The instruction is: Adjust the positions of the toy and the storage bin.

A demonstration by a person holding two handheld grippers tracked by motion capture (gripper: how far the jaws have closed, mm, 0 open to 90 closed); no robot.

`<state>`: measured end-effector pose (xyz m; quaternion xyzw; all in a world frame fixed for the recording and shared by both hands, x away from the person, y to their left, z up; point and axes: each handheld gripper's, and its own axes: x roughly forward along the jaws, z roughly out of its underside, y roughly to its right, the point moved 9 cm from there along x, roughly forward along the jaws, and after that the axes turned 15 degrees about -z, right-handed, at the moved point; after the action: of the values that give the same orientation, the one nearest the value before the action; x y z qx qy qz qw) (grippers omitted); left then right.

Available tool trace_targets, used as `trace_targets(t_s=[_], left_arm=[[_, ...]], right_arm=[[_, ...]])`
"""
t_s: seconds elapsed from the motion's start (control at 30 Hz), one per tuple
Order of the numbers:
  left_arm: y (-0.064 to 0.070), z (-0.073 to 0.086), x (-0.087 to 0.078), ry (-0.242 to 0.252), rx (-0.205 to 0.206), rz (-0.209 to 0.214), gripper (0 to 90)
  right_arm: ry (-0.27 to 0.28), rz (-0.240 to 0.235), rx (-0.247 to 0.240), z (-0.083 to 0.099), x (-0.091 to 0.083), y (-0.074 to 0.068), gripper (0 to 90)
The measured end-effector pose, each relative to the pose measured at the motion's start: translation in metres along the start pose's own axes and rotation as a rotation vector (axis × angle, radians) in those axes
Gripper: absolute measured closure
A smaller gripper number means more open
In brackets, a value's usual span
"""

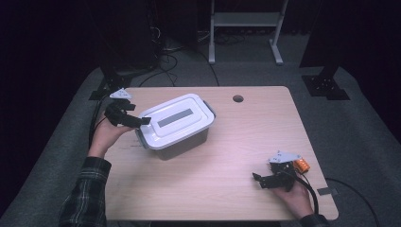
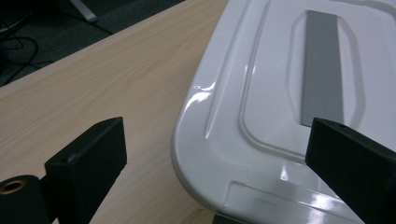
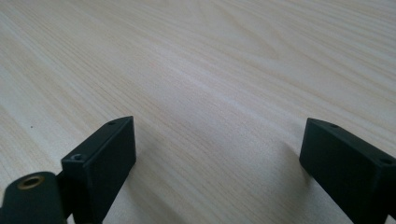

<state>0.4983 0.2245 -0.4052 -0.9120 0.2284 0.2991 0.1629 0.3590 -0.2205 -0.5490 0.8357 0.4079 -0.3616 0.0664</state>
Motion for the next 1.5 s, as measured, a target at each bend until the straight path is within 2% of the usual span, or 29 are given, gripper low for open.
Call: trace_targets(t_s=[0.07,0.1,0.17,0.2,0.3,0.33,0.4,0.6,0.7,0.8,1.03,1.1,1.23,1.4,1.5], left_arm=[[-0.003,0.0,0.003,-0.001,-0.001,0.014,9.6],[-0.003,0.0,0.004,0.001,0.01,0.021,14.7],[-0.004,-0.001,0.009,0.002,0.029,0.01,15.7],[-0.004,-0.001,0.01,0.012,0.035,0.018,20.7],[-0.007,-0.004,0.014,0.03,0.025,0.018,26.0],[-0.007,-0.003,0.014,0.026,0.027,0.021,30.8],[-0.009,-0.004,0.016,0.026,0.035,0.013,32.9],[-0.007,-0.009,0.019,0.022,0.049,0.048,47.4],[-0.005,-0.011,0.02,0.02,0.046,0.07,56.6],[-0.003,-0.01,0.02,0.018,0.025,0.101,64.4],[-0.001,-0.009,0.016,-0.003,0.01,0.107,67.5],[0.001,-0.008,0.015,-0.007,0.015,0.117,70.8],[0.008,-0.007,0.011,-0.015,0.043,0.126,70.9],[0.02,-0.005,0.007,0.009,0.037,0.163,70.9],[0.024,-0.003,0.004,0.022,0.029,0.164,70.9]], right_arm=[[0.0,0.0,0.0,0.0,0.0,0.0,9.4],[0.0,0.0,0.0,0.0,0.0,0.0,9.5],[0.0,0.0,0.0,0.0,0.0,0.0,9.4],[0.0,0.0,0.0,0.0,0.0,0.0,9.4],[0.0,0.0,0.0,0.0,0.0,0.0,9.4],[0.0,0.0,0.0,0.0,0.0,0.0,9.5],[0.0,0.0,0.0,0.0,0.0,0.0,9.5],[0.0,0.0,0.0,0.0,0.0,0.0,9.4],[0.0,0.0,0.0,0.0,0.0,0.0,9.4],[0.0,0.0,0.0,0.0,0.0,0.0,9.5],[0.0,0.0,0.0,0.0,0.0,0.0,9.5],[0.0,-0.002,0.0,0.0,0.0,0.0,9.5],[0.0,-0.002,-0.002,0.0,0.0,0.0,9.5],[0.0,-0.002,-0.002,0.0,0.0,0.0,9.5],[0.0,-0.002,-0.003,0.0,0.0,0.0,9.5]])
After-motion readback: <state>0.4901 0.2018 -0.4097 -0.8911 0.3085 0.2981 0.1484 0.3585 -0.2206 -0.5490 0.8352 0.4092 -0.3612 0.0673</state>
